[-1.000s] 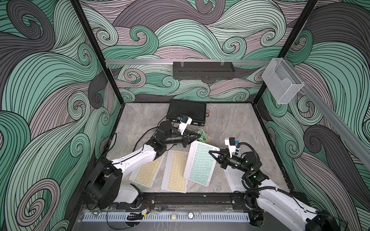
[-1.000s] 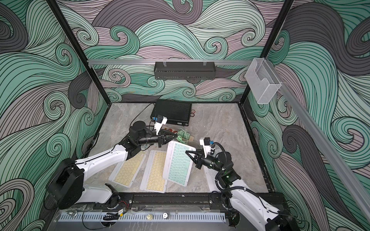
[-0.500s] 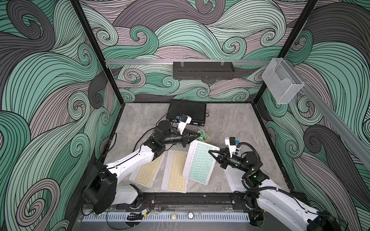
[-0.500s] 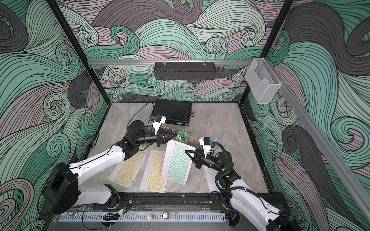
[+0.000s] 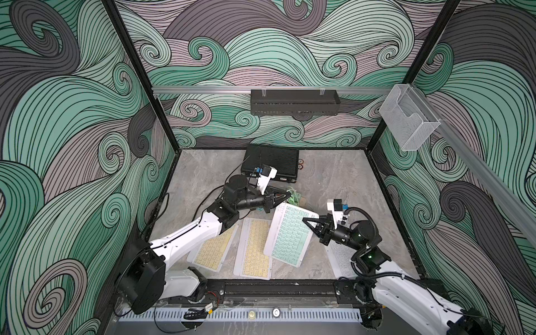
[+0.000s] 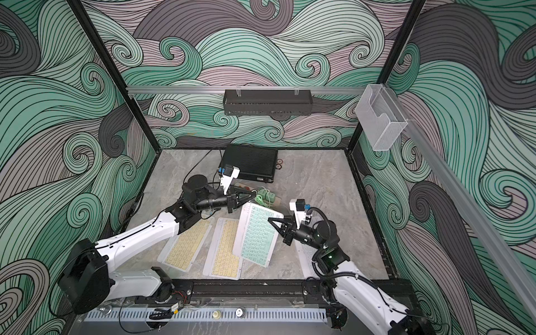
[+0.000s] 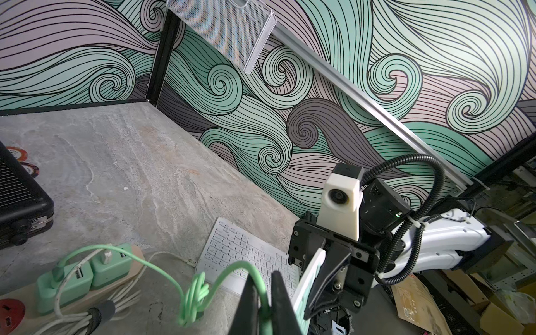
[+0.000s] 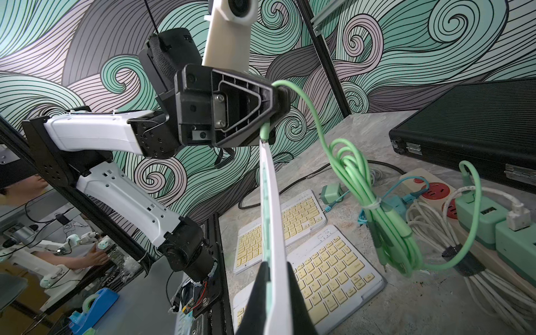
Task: Unplug the wireless keyboard
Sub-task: Remove the power cord from the keyboard.
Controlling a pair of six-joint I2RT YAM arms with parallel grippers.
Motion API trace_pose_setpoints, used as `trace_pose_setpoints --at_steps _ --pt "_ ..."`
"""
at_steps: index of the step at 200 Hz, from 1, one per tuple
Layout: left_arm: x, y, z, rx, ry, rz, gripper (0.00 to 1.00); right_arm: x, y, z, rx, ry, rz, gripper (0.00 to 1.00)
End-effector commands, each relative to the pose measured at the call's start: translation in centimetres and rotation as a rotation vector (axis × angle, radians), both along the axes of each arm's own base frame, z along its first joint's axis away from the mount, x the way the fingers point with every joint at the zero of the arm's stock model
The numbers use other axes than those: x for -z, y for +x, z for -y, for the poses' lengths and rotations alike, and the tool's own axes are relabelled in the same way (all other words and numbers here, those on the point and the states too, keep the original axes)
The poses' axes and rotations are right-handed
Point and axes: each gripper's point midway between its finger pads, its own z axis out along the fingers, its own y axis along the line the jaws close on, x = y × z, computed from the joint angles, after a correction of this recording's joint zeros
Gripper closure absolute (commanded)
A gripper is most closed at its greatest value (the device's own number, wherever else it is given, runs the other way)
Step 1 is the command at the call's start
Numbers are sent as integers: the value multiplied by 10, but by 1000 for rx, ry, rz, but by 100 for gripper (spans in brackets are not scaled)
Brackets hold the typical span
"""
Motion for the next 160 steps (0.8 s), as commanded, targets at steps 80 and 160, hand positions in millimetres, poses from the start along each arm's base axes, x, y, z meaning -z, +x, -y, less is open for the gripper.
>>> trace_pose_setpoints --at_steps 80,160 --pt "-67 3 9 -20 -111 153 100 26 -5 -3 -26 -73 -102 100" --pt "-77 3 0 -51 -136 123 100 26 -6 -3 -25 -79 -116 100"
